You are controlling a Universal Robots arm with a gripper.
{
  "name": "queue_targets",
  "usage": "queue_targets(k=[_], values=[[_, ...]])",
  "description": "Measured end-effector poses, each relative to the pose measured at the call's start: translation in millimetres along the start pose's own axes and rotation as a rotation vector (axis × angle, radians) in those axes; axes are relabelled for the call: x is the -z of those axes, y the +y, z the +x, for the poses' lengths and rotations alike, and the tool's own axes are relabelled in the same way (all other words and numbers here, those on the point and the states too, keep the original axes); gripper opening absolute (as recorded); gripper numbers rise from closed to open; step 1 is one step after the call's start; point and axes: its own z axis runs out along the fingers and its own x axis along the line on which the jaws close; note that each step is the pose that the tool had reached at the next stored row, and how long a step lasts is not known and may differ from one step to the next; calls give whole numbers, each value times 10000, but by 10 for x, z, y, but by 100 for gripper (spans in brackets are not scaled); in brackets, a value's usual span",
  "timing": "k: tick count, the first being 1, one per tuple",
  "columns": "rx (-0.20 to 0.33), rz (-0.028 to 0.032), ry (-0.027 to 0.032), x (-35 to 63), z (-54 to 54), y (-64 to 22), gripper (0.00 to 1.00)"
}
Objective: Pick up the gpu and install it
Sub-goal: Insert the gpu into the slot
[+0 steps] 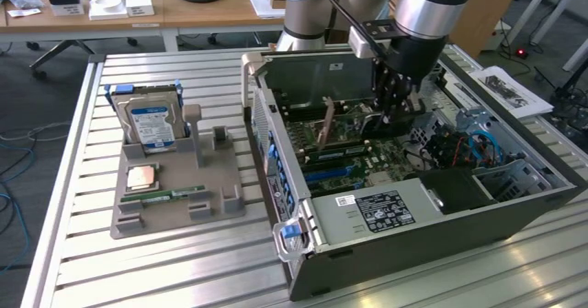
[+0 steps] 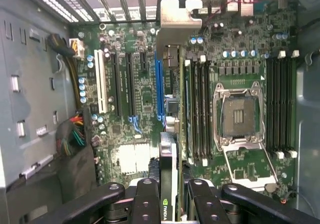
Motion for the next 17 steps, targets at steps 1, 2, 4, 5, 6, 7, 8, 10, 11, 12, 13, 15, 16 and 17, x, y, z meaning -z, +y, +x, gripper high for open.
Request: queue_targets(k=[1,2,4,5,6,7,8,10,11,12,13,15,16,17], values=[[0,1,-1,0,2,20,27],[1,2,-2,-1,5,37,27],[2,4,-1,-7,9,64,27],[3,4,-1,-14,11,75,27],[4,4,-1,-23,13,86,27],[5,4,-1,-32,15,94,27],[5,3,-1,-42,17,103,27],[6,4,-2,-63,19,119,27],[7,4,-1,-72,21,128,27],[7,4,-1,-81,22,137,27],[7,4,-2,-91,23,147,27],[8,3,-1,-110,26,167,27],[8,3,-1,-119,27,177,27],[9,4,-2,-127,28,186,27]])
